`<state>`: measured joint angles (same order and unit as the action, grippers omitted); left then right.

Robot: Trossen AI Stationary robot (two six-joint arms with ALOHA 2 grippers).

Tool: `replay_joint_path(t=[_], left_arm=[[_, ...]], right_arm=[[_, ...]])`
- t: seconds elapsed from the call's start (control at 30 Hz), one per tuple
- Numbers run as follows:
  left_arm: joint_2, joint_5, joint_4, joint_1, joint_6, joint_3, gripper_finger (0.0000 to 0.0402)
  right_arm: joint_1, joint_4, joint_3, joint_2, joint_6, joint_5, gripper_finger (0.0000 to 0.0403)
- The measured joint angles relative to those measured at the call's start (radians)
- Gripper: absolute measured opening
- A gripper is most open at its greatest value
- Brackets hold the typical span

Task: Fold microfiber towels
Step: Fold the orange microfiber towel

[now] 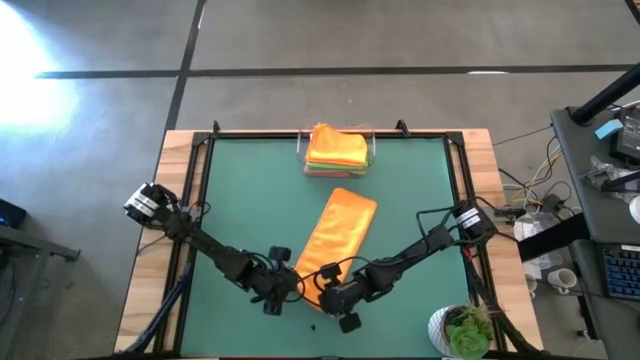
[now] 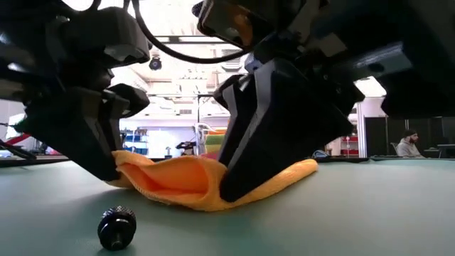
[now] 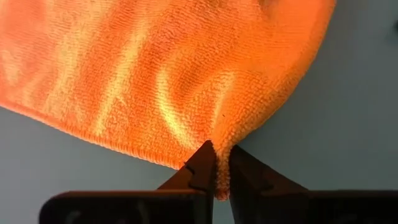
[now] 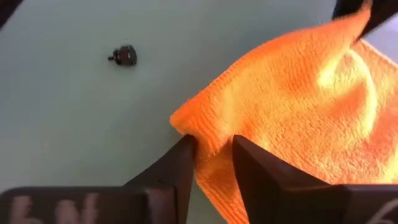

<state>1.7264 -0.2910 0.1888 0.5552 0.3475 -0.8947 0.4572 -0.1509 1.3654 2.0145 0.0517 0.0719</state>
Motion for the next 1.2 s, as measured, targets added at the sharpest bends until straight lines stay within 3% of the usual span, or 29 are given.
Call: replay_joint_path(t=[0.27,0.5,0.87,1.0,1.2], left_arm=[[0.0,0.076,0.003,0.0,0.041,-0.041,0.0015],[0.0,0.108,0.003,0.0,0.043,-0.087,0.0015],[-0.001,0.145,0.012,0.0,0.146,-0.202,0.0015],[-0.002,0.151,0.014,0.001,0.169,-0.281,0.0015],[-0.003,0.072,0.11,-0.003,0.082,-0.378,0.0015]], right_arm=[[0.0,-0.029,-0.006,0.0,0.069,-0.011,0.0018],[0.007,-0.085,-0.007,-0.04,0.142,-0.065,0.0009],[0.051,-0.241,-0.007,-0.216,0.274,-0.058,0.0009],[0.1,-0.293,-0.007,-0.27,0.35,-0.004,0.0009],[0.168,-0.417,-0.007,-0.342,0.422,0.192,0.0009]])
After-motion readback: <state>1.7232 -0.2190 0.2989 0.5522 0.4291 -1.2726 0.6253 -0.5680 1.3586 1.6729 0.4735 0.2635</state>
